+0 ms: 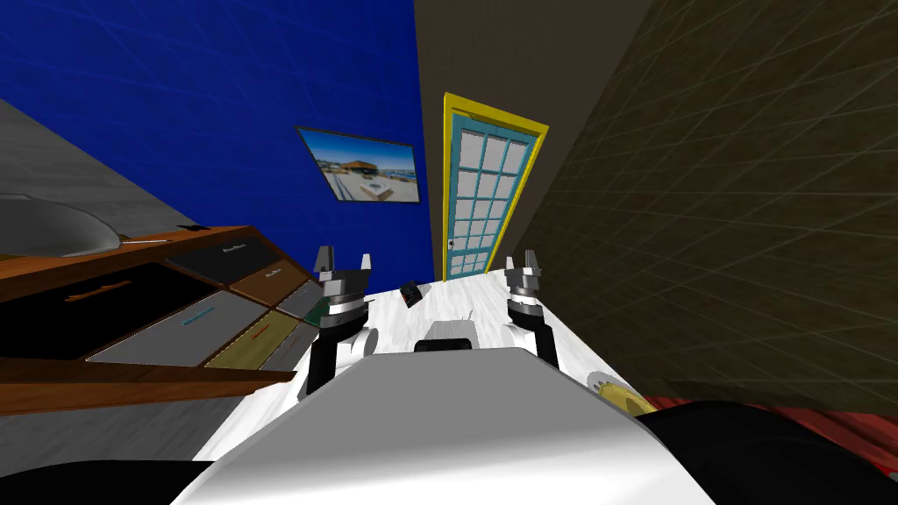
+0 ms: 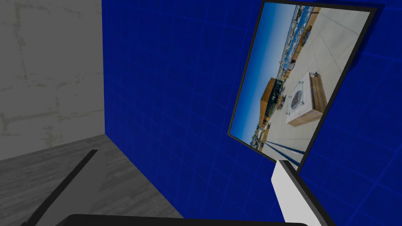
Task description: Pull the door open
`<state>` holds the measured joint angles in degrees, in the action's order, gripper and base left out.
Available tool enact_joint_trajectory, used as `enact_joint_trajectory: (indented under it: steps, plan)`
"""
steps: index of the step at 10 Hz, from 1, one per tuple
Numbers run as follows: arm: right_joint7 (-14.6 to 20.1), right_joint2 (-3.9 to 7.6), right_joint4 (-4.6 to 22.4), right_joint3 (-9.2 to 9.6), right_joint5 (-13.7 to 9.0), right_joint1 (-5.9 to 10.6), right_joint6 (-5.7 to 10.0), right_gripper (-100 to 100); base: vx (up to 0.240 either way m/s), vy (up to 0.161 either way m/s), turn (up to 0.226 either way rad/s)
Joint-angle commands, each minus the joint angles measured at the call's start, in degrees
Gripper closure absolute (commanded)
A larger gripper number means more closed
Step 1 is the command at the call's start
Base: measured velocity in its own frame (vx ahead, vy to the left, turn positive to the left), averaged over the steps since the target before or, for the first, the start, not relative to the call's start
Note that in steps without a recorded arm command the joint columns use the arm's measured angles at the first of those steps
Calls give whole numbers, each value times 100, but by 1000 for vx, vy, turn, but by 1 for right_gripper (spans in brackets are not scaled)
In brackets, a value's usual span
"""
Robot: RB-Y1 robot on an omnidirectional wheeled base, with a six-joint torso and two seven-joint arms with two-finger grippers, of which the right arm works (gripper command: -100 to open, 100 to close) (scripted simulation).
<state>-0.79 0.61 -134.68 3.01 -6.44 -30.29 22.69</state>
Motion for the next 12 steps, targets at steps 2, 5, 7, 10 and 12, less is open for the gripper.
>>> enact_joint_trajectory:
  steps: [2,5,7,10,12]
  plan:
    - [268,86,342,22,-202,95,124,-100,66,-9,151]
    - [500,154,638,42,-377,176,231,-100,77,-22,112]
    - [683,206,871,57,-515,241,316,-100,74,-11,119]
    - [1018,295,1299,85,-769,359,471,-100,77,-19,135]
    - [1263,357,1609,106,-953,445,584,-100,75,-27,171]
